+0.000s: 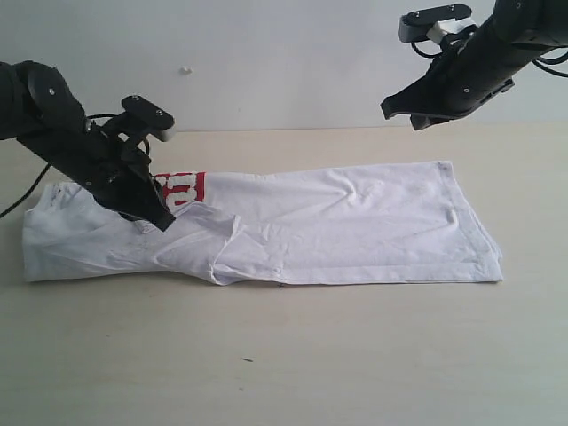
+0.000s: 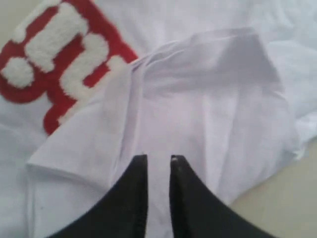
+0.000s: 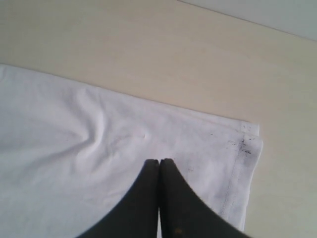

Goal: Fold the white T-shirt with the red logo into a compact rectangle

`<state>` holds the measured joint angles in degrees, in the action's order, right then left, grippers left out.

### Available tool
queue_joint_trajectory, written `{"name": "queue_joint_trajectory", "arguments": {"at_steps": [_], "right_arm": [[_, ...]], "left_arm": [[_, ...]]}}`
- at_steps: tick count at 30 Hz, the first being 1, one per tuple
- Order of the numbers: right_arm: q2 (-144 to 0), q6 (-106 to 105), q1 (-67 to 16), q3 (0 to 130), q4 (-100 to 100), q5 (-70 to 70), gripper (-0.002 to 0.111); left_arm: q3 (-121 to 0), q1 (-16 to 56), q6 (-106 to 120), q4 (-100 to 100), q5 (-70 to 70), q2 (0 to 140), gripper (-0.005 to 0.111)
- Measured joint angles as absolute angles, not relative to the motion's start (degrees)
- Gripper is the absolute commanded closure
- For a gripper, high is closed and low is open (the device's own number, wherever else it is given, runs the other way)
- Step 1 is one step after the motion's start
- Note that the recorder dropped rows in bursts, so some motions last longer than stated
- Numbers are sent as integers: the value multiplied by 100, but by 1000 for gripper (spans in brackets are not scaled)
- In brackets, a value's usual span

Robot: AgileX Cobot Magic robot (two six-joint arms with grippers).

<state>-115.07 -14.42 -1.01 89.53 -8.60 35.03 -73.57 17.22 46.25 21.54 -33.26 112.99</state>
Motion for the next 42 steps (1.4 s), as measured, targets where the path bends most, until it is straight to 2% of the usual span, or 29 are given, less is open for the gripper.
{"name": "queue_joint_trajectory", "arguments": {"at_steps": [8,29,35,42], "right_arm": [[-11507,-1442,-101,8953,-860,3491,108],[-11507,-1465,-101,8953,-846,3286,108],[-11507,-1479,-101,8953,-846,3264,108],[-11507,-1479,-101,8953,-846,3316,108]], "left_arm": [[-7406,1768,4722,1902,-3439,11725,107],[-7406,1768,3875,1375,-1165,12227,107],[-7431,1768,3529,1401,0,12219,95],[-7576,1662,3494,1401,-426,12147,93]]}}
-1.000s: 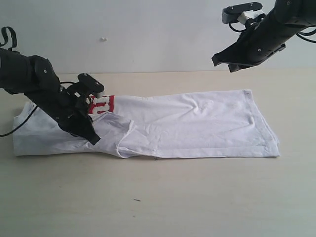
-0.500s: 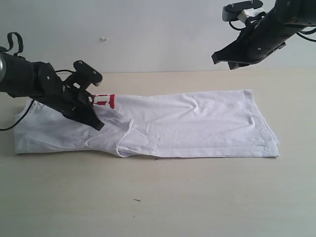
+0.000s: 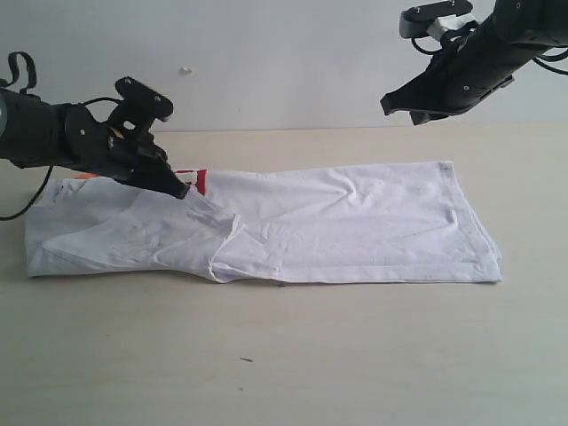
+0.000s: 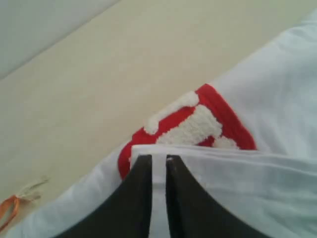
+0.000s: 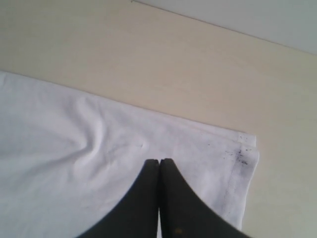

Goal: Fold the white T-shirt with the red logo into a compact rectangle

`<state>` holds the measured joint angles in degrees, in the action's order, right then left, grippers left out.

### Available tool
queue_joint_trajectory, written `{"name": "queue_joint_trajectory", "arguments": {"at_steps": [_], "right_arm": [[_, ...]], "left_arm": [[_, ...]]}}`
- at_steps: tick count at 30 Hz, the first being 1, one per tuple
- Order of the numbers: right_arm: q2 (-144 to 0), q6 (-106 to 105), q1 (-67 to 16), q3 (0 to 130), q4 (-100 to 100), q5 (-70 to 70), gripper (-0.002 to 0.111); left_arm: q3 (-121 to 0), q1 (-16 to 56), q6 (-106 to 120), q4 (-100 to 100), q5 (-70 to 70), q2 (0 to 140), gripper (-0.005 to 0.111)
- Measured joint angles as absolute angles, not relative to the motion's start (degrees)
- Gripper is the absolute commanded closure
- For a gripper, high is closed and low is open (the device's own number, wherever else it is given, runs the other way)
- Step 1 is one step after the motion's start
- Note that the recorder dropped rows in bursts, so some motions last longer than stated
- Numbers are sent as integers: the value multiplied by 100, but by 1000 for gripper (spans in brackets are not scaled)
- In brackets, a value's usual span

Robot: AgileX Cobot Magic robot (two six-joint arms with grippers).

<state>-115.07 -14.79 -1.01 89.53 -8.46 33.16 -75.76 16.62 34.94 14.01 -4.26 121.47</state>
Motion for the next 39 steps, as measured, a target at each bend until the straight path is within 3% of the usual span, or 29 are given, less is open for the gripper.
{"name": "queue_joint_trajectory", "arguments": {"at_steps": [8,15,25,39], "right_arm": [[-11498,-1404,21,8792,-932,3638,108],[-11508,-1359,120,7808,-983,3330,108],[-11554,-1213,120,6981,-1006,2929,108],[-11705,-993,169,6547,-833,2626,108]], "left_arm": [[-7487,1048,2680,1414,-1329,11507,93],[-6745,386,2440,1527,-1921,11196,94],[-5867,352,2419,1628,-2061,11314,94],[-5674,352,2398,1689,-2129,11107,94]]}}
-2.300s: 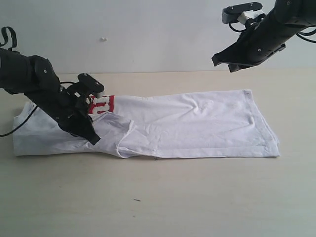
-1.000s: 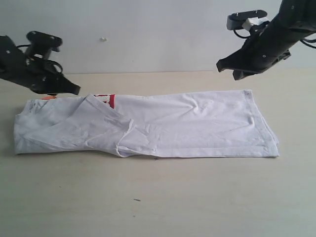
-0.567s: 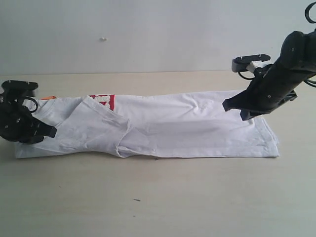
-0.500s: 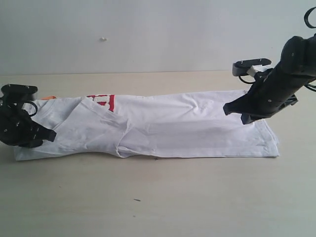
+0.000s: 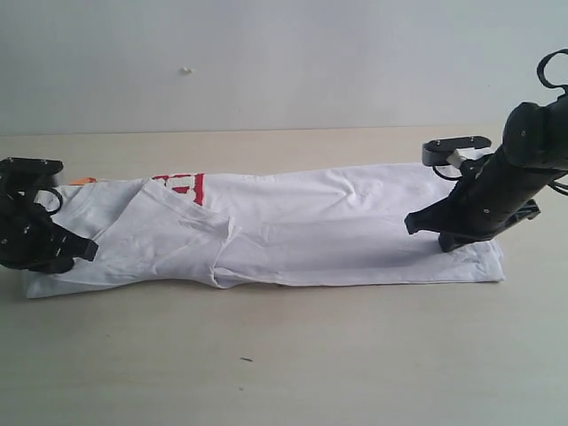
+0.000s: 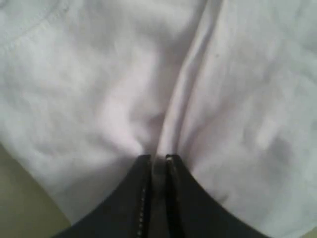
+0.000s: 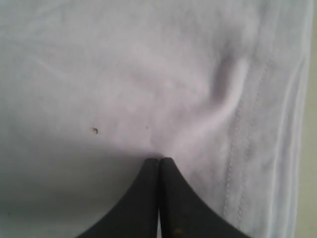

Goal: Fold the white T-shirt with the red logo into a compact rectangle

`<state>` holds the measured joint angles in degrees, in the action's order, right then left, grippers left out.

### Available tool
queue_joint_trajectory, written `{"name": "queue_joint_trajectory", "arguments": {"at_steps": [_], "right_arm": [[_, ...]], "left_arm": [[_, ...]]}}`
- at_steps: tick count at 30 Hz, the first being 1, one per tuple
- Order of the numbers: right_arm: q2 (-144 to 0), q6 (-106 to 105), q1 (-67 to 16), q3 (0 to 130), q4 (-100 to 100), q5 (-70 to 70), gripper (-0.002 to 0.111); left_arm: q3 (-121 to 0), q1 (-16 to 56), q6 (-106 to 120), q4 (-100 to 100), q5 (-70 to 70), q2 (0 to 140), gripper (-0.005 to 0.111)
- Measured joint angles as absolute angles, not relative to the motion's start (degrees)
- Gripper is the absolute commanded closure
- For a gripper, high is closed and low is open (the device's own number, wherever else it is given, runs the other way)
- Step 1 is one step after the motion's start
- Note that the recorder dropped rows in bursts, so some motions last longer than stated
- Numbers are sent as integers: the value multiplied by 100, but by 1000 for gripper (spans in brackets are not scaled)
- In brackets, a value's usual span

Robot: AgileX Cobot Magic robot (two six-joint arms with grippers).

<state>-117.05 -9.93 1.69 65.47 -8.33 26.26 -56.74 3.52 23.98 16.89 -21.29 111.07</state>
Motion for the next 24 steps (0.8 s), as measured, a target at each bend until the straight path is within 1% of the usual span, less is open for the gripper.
{"name": "queue_joint_trajectory", "arguments": {"at_steps": [9,13,15,17,19,21,24], "right_arm": [[-11321,-841,312,5931,-729,2477,108],[-11155,-764,312,5839,-680,2670,107],[-11006,-734,315,5815,-672,2725,103],[-10756,-672,324,5806,-672,2725,97],[-10495,-645,324,5806,-684,2725,90],[-10221,-623,324,5806,-694,2728,84],[-9903,-623,324,5806,-706,2777,79]], "left_arm": [[-5567,239,2243,1689,-2355,10924,94],[-5403,230,1954,1689,-2180,10620,90],[-5365,173,1790,1689,-2079,10430,83],[-5365,67,1583,1689,-1987,10231,72],[-5365,-64,1425,1700,-1903,10105,57],[-5365,-258,1302,1800,-1903,10059,46],[-5365,-554,1248,2214,-1981,10115,46]]}}
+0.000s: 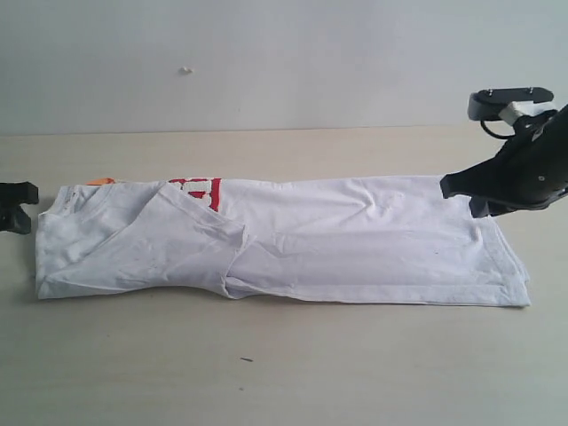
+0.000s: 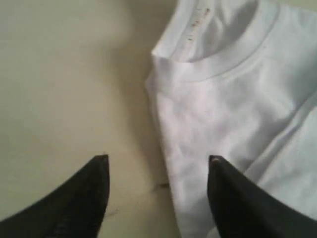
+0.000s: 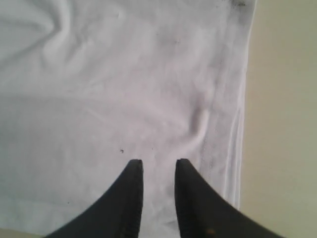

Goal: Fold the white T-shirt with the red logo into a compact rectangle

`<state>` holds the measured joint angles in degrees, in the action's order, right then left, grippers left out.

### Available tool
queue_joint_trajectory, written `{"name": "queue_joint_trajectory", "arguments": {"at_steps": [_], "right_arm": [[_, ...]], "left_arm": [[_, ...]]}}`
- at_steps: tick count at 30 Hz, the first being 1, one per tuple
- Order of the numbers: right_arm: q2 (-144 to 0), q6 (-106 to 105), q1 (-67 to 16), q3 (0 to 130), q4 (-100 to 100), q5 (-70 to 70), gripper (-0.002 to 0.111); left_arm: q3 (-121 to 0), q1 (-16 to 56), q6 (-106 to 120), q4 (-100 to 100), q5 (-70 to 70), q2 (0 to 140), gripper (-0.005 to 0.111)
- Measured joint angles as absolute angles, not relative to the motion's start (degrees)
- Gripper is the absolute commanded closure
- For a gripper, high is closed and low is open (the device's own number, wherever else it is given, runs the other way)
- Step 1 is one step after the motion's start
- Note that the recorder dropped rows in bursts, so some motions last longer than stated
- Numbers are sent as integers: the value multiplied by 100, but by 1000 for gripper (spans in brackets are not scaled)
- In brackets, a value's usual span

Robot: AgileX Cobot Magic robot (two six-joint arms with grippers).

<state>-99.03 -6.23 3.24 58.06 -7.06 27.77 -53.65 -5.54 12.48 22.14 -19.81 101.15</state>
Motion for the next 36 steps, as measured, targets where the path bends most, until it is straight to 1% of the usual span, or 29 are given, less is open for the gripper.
{"name": "queue_joint_trajectory", "arguments": {"at_steps": [2,6,13,16,19,22,29,30,31,33,35,36], "right_arm": [[-9738,-623,324,5806,-719,2871,79],[-9577,-623,324,5806,-851,2981,79],[-9559,-623,324,5806,-902,2967,79],[-9559,-668,324,5827,-990,2762,79],[-9559,-704,324,6055,-1013,2918,79],[-9533,-796,324,6509,-1047,3368,79],[-9313,-1103,324,6756,-1363,3707,79],[-9286,-1203,324,6756,-1491,3738,79],[-9263,-1292,324,6756,-1626,3761,79],[-9201,-1490,324,6756,-1889,3796,79],[-9127,-1574,324,6756,-2002,3805,79],[-9068,-1594,324,6756,-2027,3805,79]], "left_arm": [[-5491,-727,1461,2595,-2230,10263,46],[-5822,-811,2278,3437,-2687,10647,46],[-6017,-1014,2432,3800,-2251,11247,46],[-6207,-1079,2820,4384,-2407,11570,46],[-6279,-1079,3504,5204,-2540,11671,46],[-6291,-1079,4378,6111,-2787,11774,46],[-6344,-1079,4654,6457,-3093,11889,47],[-6358,-1068,4654,6472,-3115,11913,50],[-6358,-1068,4667,6497,-3130,11939,55],[-6380,-1068,4667,6553,-3144,11978,69],[-6380,-1068,4667,6553,-3144,12015,86],[-6380,-1068,4667,6553,-3144,12028,93]]}}
